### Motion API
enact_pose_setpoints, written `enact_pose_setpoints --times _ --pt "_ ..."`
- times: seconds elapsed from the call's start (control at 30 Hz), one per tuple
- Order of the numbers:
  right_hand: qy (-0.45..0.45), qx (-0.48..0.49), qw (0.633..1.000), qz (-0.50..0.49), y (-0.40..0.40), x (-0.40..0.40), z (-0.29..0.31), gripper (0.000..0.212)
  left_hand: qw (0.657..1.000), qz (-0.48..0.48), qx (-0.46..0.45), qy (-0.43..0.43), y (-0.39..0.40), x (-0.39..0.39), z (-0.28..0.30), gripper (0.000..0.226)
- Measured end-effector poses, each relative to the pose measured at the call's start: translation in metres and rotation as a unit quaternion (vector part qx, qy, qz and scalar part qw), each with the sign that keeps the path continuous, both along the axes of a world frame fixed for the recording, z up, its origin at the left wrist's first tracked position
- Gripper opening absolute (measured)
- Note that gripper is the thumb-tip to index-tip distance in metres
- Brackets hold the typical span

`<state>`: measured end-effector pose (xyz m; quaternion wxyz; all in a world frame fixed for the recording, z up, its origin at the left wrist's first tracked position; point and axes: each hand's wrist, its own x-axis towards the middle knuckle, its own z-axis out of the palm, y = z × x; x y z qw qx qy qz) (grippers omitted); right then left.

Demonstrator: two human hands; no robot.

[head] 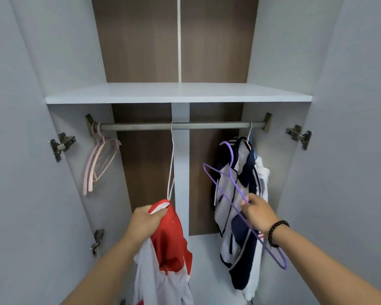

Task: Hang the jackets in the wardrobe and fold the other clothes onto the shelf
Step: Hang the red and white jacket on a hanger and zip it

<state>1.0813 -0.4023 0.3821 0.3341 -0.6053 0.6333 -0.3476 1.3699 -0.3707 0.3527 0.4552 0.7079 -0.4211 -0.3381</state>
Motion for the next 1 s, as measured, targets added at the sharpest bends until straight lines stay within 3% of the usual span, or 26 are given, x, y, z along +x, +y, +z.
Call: enact_pose_setpoints --times 0.07,0.27,0.43,0.53,0.83,1.0 --pt "0.012 -0.009 1.000 0.015 0.029 -0.021 0.000 0.018 0.999 0.021 -0.022 -0.015 0.018 -0.012 0.002 0.017" --pt "0.054 -0.053 0.991 0.109 0.117 -0.077 0.003 0.019 0.998 0.060 -0.014 -0.016 0.082 -0.044 0.003 0.028" --pt "0.040 -0.037 0.979 0.196 0.171 -0.101 0.013 0.026 0.993 0.114 -0.001 0.003 0.136 -0.056 -0.005 0.024" --pt "0.071 -0.064 0.973 0.211 0.191 -0.110 0.017 0.028 0.992 0.127 0.014 -0.002 0.158 -0.055 -0.004 0.023" --pt "0.057 -0.060 0.962 0.259 0.224 -0.121 0.023 0.028 0.984 0.159 0.052 -0.056 0.204 -0.043 0.000 0.029" --pt "0.083 -0.060 0.946 0.308 0.236 -0.099 0.026 0.041 0.979 0.159 0.053 -0.116 0.234 -0.031 -0.003 0.025"
